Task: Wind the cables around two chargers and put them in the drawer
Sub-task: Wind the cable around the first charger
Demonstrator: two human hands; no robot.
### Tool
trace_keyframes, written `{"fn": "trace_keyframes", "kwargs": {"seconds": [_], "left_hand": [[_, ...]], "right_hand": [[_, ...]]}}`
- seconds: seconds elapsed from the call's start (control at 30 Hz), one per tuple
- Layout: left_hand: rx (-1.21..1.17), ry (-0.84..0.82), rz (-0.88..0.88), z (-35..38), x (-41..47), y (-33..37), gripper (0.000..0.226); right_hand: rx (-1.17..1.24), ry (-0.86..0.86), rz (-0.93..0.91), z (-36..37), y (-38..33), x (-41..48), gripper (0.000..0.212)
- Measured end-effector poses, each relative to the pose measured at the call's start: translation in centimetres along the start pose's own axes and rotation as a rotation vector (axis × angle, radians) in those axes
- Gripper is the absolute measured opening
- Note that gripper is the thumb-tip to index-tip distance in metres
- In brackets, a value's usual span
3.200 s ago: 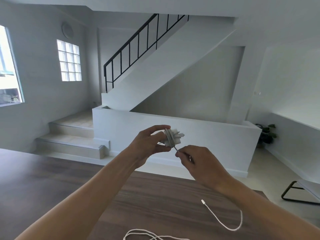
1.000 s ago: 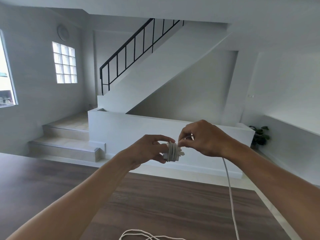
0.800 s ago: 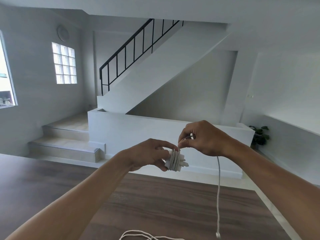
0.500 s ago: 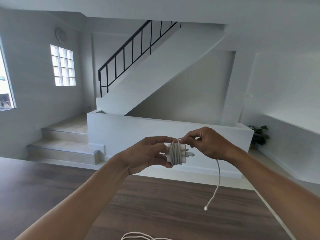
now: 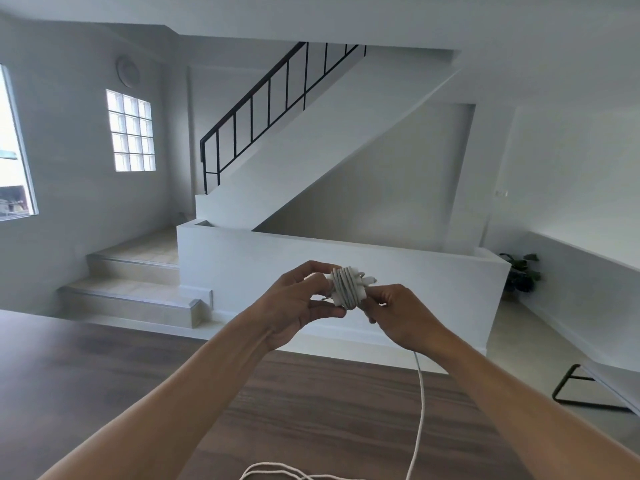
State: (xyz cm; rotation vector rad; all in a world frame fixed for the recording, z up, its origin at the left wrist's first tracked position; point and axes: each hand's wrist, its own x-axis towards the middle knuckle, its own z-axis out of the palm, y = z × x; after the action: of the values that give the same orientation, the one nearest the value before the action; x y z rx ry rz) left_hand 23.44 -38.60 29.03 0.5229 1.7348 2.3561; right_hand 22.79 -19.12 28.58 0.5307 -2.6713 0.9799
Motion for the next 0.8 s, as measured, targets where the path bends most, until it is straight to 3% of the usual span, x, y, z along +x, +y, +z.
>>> {"fn": "trace_keyframes", "kwargs": {"seconds": [0.1, 0.33, 0.6, 0.8], "left_hand": [[-0.034, 0.060, 0.025, 0.0, 0.3, 0.1, 0.016], [0.245, 0.259, 0.024, -0.3, 1.1, 0.1, 0.014], [0.664, 0.259, 0.096, -1.2, 1.3, -1.8, 0.014], [0.839, 0.153, 0.112, -0.8, 0.8, -2.2, 0.012]], "right_hand": [[-0.051, -0.003, -0.029, 1.0, -0.3, -0.5, 0.027], [-0.331, -0.031, -0.102, 1.6, -1.4, -1.7, 0.033], [-0.558, -0.140, -0.162, -0.5, -4.4, -2.1, 0.029], [-0.573, -0.071, -0.187, -3.1, -5.4, -1.1, 0.025]]}}
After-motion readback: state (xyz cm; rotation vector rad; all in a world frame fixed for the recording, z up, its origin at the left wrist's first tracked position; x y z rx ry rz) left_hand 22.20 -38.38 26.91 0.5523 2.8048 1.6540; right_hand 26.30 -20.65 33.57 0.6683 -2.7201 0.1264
